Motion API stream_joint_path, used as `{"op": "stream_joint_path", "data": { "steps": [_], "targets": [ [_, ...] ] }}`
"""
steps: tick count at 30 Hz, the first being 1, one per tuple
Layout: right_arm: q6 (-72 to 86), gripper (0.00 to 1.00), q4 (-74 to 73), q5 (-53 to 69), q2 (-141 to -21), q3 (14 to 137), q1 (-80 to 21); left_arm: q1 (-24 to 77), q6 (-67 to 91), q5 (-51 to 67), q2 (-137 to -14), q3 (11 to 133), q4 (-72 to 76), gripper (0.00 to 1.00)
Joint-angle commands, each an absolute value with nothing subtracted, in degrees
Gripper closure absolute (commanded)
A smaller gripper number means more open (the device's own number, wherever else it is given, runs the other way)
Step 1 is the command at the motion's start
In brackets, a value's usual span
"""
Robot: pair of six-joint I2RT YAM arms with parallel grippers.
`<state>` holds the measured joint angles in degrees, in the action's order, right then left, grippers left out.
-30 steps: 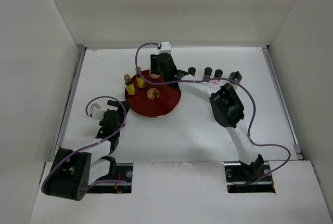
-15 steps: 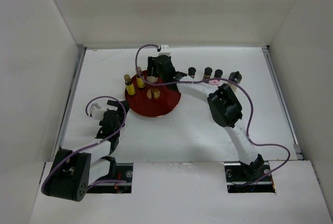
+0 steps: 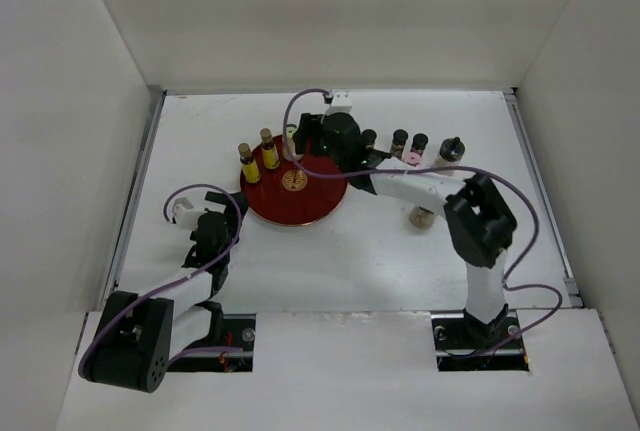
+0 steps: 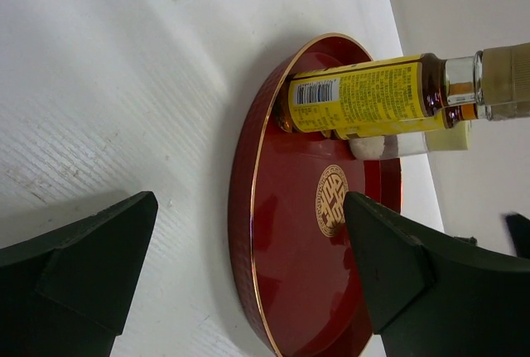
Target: Organize the condiment bottles
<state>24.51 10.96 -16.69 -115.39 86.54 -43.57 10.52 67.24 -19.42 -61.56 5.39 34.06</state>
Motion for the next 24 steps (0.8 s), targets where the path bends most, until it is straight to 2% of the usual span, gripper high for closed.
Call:
{"op": "stream_joint_path", "data": {
  "steps": [1, 2, 3, 6, 7, 8, 9, 11, 13, 14, 15, 20, 24],
  "targets": [
    [25.93, 0.23, 20.39, -13.19, -103.03, 80.01, -42.94, 10.15, 65.4, -18.28, -61.0, 7.03, 36.21, 0.0],
    [25.58, 0.26, 20.3, -13.01, -101.09, 78.15, -42.41, 10.32, 64.52, -18.46, -60.56, 7.21, 36.21, 0.0],
    [24.97, 0.34, 19.87, -12.92, -98.29, 75.44, -41.62, 10.5, 63.9, -18.63, -60.3, 7.29, 36.21, 0.0],
    [23.82, 0.68, 16.98, -15.54, -90.46, 67.17, -37.5, 11.03, 63.37, -18.72, -60.38, 7.38, 36.21, 0.0],
    [23.91, 0.74, 14.96, -17.21, -88.0, 64.97, -36.0, 11.03, 63.46, -18.55, -60.38, 7.38, 36.21, 0.0],
    [23.91, 0.77, 12.77, -19.23, -85.63, 62.95, -34.51, 11.12, 63.37, -18.54, -60.47, 7.56, 36.21, 0.0],
    [23.65, 0.76, 10.74, -21.25, -83.6, 61.1, -33.1, 11.29, 63.37, -18.72, -60.64, 7.65, 36.21, 0.0],
    [22.42, 0.7, 7.14, -23.46, -80.61, 58.37, -30.29, 11.64, 63.46, -18.98, -61.78, 7.91, 36.21, 0.0],
    [21.45, 0.59, 4.49, -24.17, -79.19, 56.87, -28.7, 11.82, 63.63, -18.28, -63.1, 8.09, 36.47, 0.0],
    [20.92, 0.49, 3.26, -24.69, -78.75, 56.08, -28.09, 11.82, 63.72, -17.85, -63.28, 8.17, 36.65, 0.0],
    [20.66, 0.45, 2.82, -25.05, -78.58, 55.64, -27.73, 11.82, 63.72, -17.67, -63.28, 8.26, 36.74, 0.0],
    [18.37, 0.3, 1.24, -25.66, -79.62, 55.02, -25.71, 11.56, 63.72, -17.76, -62.67, 7.91, 36.74, 0.0],
    [17.76, 0.25, -2.46, -26.63, -83.05, 56.77, -25.01, 11.38, 63.37, -18.19, -61.17, 7.82, 36.39, 0.0]
  ]
}}
